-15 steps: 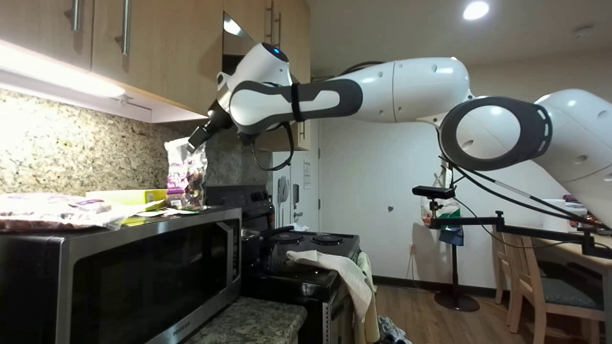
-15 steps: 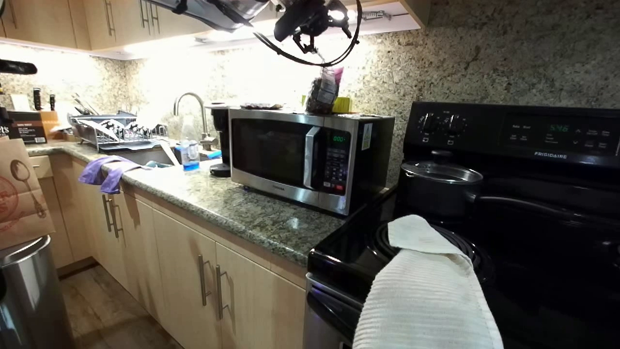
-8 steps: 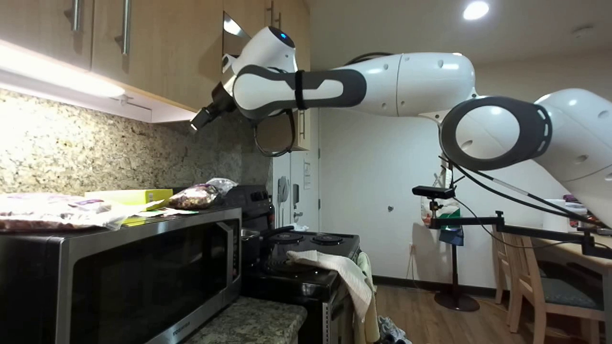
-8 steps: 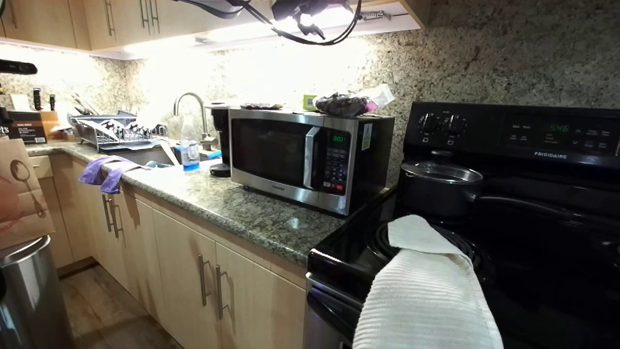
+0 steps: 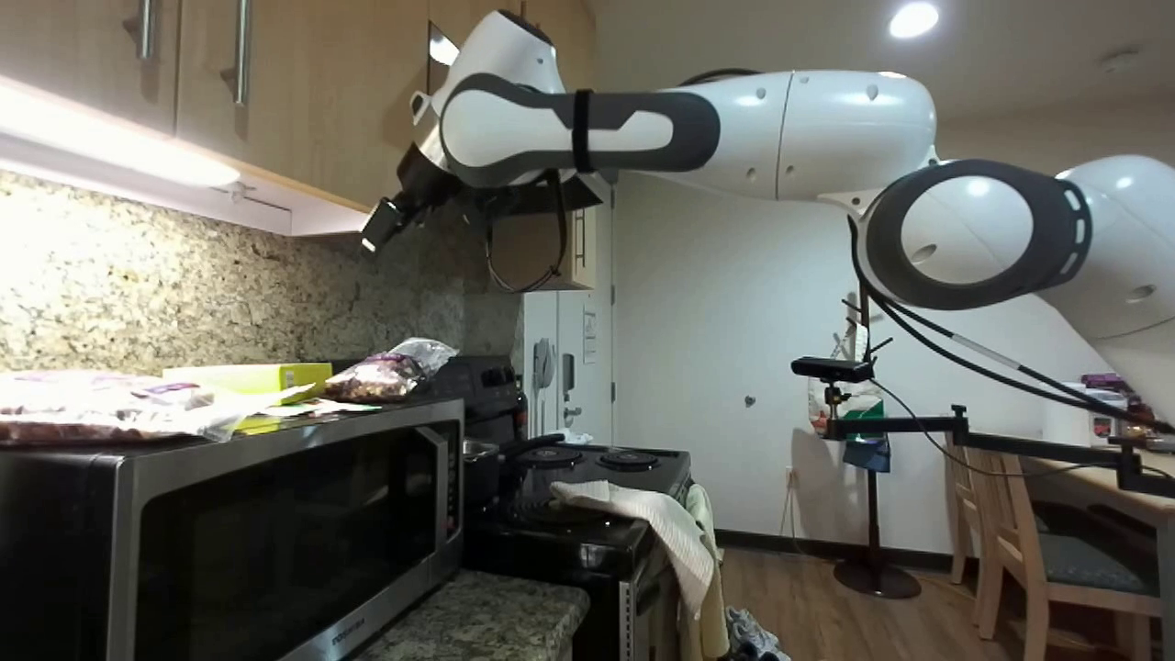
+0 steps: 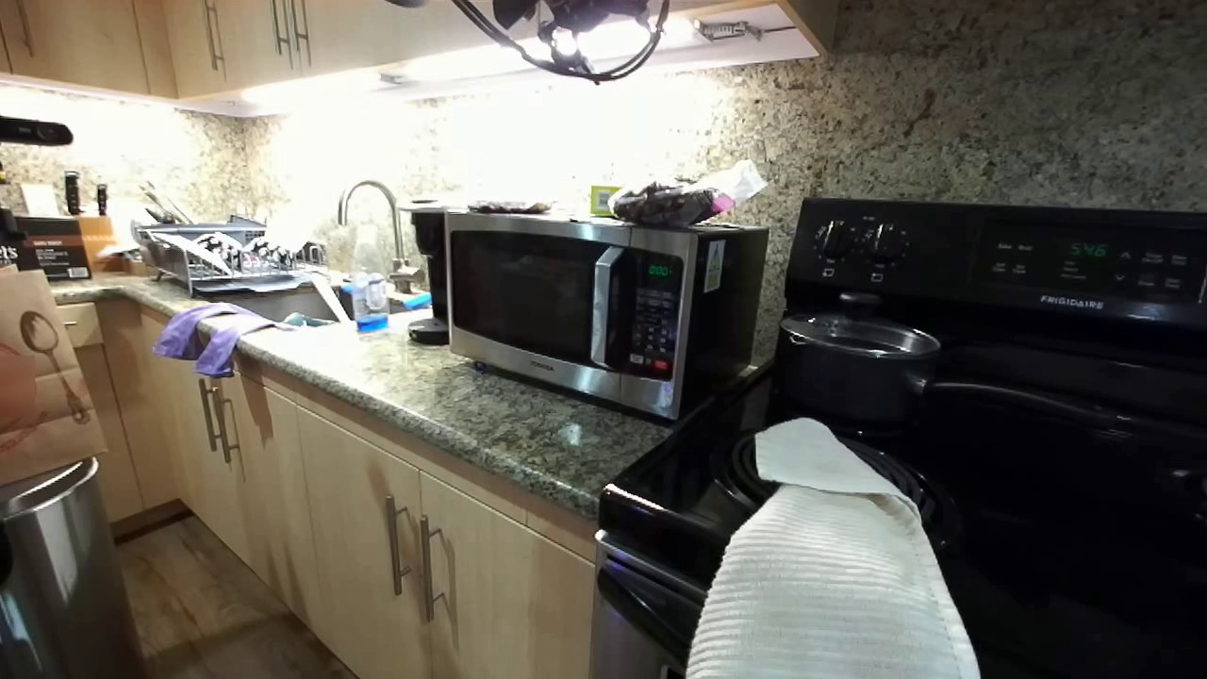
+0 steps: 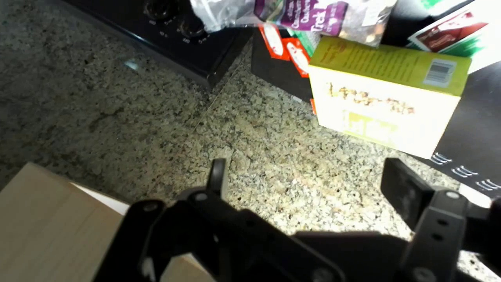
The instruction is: Move the packet from the left side of the counter to the top of the microwave
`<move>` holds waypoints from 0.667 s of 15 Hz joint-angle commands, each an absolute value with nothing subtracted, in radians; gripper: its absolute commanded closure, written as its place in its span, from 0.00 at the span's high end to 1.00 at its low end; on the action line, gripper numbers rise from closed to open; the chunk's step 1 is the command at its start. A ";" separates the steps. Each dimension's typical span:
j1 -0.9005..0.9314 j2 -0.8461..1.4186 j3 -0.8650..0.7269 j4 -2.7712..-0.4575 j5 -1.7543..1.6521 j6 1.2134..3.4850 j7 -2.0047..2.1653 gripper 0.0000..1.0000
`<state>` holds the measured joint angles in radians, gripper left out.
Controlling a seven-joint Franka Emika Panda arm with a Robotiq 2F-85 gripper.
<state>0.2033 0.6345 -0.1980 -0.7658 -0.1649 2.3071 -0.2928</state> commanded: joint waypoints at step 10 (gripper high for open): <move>0.269 0.302 -0.145 -1.219 -0.161 2.225 -0.328 1.00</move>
<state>0.2618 0.4300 -0.1591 -1.0215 -0.1617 2.1949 -0.2978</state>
